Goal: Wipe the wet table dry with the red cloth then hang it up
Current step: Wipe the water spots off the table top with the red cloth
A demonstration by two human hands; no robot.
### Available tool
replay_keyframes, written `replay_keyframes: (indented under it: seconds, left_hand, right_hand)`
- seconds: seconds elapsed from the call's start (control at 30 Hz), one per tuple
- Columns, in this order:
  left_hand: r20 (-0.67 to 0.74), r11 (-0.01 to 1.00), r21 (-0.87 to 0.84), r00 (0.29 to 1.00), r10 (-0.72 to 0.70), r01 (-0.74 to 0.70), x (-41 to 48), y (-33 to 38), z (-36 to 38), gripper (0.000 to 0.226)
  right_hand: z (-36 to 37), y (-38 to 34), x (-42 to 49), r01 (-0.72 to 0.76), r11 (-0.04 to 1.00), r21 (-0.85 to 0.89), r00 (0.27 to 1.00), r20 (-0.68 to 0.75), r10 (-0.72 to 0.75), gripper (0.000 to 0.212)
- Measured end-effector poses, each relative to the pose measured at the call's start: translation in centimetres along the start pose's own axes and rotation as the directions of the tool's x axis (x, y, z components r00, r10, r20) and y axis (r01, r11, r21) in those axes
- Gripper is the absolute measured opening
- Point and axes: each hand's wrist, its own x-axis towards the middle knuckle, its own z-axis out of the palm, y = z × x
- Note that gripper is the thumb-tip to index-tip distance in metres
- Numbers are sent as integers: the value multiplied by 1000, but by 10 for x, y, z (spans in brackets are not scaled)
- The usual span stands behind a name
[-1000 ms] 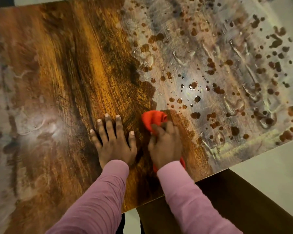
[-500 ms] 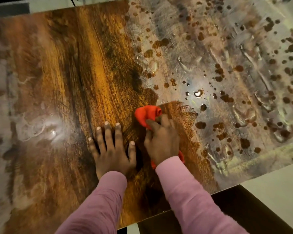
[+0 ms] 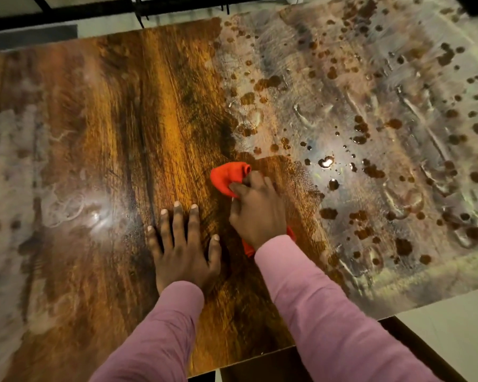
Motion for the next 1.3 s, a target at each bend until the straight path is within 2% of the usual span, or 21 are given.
replay_keyframes:
  seconds: [0.07, 0.1, 0.17, 0.27, 0.33, 0.4, 0.47, 0.53, 0.57, 0.6, 0.67, 0.73, 0.77, 0.83, 0.93, 1.03, 1.1, 1.13, 1.17, 1.23, 1.3]
  left_hand:
    - [-3, 1000, -5, 1000, 2, -2, 0, 0, 0, 74]
    - [-2, 1000, -7, 1000, 2, -2, 1, -1, 0, 74]
    - [14, 1000, -4, 1000, 5, -5, 1, -1, 1, 74]
    - [24, 1000, -7, 1000, 15, -15, 0, -2, 2, 75]
    - [16, 1000, -10, 1000, 9, -9, 0, -3, 2, 74]
    - [12, 1000, 0, 1000, 9, -9, -1, -1, 2, 72]
    - [15, 1000, 7, 1000, 10, -10, -1, -1, 2, 71]
    - [36, 1000, 10, 999, 4, -4, -1, -1, 1, 71]
    - [45, 1000, 8, 999, 5, -5, -1, -1, 0, 71]
    - [50, 1000, -1, 999, 8, -8, -1, -1, -1, 71]
    - [45, 999, -46, 999, 11, -9, -2, -3, -4, 70]
    - [25, 992, -128, 1000, -3, 6, 2, -4, -9, 65]
    - [18, 987, -163, 1000, -16, 18, 7, -3, -11, 62]
    - [-22, 978, -207, 1000, -23, 18, 25, 1, -18, 56]
    - [-84, 979, -200, 996, 24, -41, 72, 11, -31, 54]
    - [-92, 991, -116, 994, 56, -67, 128, 15, -37, 58]
    - [-92, 994, -95, 995, 48, -57, 157, 15, -38, 61]
    - [-99, 995, -86, 994, 44, -52, 167, 15, -38, 61]
    - [-108, 996, -77, 993, 42, -51, 176, 14, -38, 60]
    - [-110, 997, -64, 993, 46, -54, 188, 9, -36, 58]
    - [-93, 996, -73, 995, 47, -53, 194, 6, -32, 56]
  right_hand:
    - [-5, 15, 5, 110, 994, -27, 993, 44, -109, 31]
    - [-8, 25, 10, 90, 995, -51, 995, 34, -89, 31]
    - [-15, 45, 26, -82, 994, -73, 996, -35, 80, 30]
    - [-20, 52, 51, -393, 919, -36, 910, -160, 383, 32]
    - [-15, 35, 54, -446, 893, -64, 886, -171, 431, 37]
    - [-6, 12, 47, -345, 937, -55, 933, -126, 336, 41]
    - [6, -9, 35, -109, 991, -80, 993, -50, 105, 37]
    - [9, -14, 31, 98, 989, -112, 995, 21, -97, 32]
    - [6, -8, 34, 139, 982, -125, 990, 31, -136, 31]
    - [2, 1, 38, 115, 983, -143, 993, 27, -112, 30]
    - [-7, 23, 51, -124, 981, -146, 991, -60, 117, 32]
    - [-14, 33, 69, -428, 900, -77, 895, -177, 410, 34]
    - [-14, 30, 76, -507, 860, -56, 849, -207, 487, 36]
    - [-9, 15, 81, -542, 840, -9, 821, -220, 527, 36]
    - [1, -3, 74, -415, 908, 48, 886, -205, 416, 36]
    - [13, -22, 65, -169, 985, -16, 974, -152, 165, 34]
    - [17, -26, 60, -13, 996, -93, 995, -96, 4, 28]
    - [13, -21, 62, 16, 992, -125, 997, -69, -25, 27]
    - [8, -10, 68, -17, 990, -140, 998, -62, 8, 27]
    - [-4, 16, 85, -237, 965, -116, 967, -119, 224, 29]
    - [-14, 31, 103, -484, 874, -33, 859, -207, 468, 31]
